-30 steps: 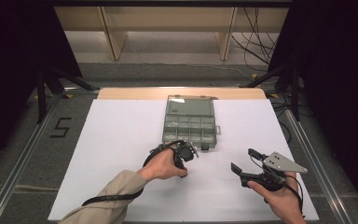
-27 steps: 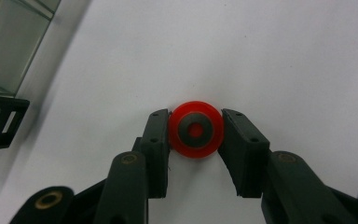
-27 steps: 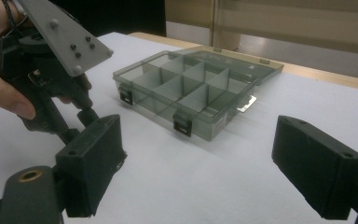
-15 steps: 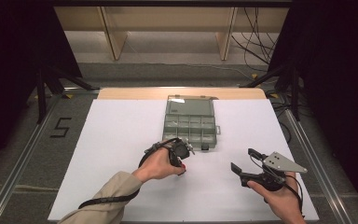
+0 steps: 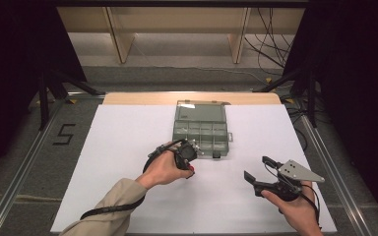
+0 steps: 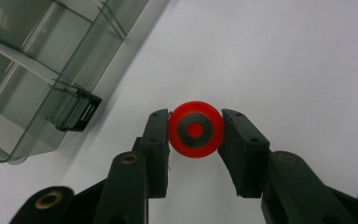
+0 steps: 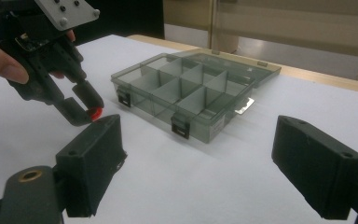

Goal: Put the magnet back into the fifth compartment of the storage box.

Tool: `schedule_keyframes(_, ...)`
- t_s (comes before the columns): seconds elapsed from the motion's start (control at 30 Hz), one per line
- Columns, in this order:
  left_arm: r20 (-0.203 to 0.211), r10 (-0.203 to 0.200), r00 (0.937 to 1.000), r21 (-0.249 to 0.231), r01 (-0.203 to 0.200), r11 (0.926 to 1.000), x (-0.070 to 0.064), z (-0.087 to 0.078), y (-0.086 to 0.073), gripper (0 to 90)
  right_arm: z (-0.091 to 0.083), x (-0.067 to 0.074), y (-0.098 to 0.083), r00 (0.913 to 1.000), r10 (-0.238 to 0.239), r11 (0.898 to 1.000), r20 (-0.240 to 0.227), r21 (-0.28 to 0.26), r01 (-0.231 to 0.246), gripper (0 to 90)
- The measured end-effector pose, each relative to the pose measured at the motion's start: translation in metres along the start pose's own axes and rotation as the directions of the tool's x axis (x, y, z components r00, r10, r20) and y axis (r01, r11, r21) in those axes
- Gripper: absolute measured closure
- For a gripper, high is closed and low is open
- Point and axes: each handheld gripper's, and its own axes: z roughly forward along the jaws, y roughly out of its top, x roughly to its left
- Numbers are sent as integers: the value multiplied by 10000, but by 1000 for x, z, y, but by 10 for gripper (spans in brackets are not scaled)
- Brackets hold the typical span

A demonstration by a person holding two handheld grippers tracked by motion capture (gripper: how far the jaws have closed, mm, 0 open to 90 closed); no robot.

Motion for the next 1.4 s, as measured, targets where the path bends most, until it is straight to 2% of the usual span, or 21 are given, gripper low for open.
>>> schedule_keyframes(0.37, -203, -277, 9994, -279, 271, 9992, 8, -9, 2, 630, -1, -1, 0, 9998, -162, 9998, 68, 69, 162, 169)
schedule_keyframes(0.5, -263, -304, 9992, -203, 299, 9993, 11, -11, 1, 630, 0, 0, 0, 10000, 5, 10000, 13, -25, -5, 169)
schedule_keyframes(0.6, -316, -139, 9994, -177, 133, 9998, 15, -13, 2, 630, 0, 0, 0, 10000, 6, 10000, 14, -25, -6, 169)
schedule_keyframes(1.4, -781, -552, 9954, -304, 529, 9981, 34, -25, 10, 630, -1, -1, 1, 9999, -128, 9999, 99, 39, 128, 169)
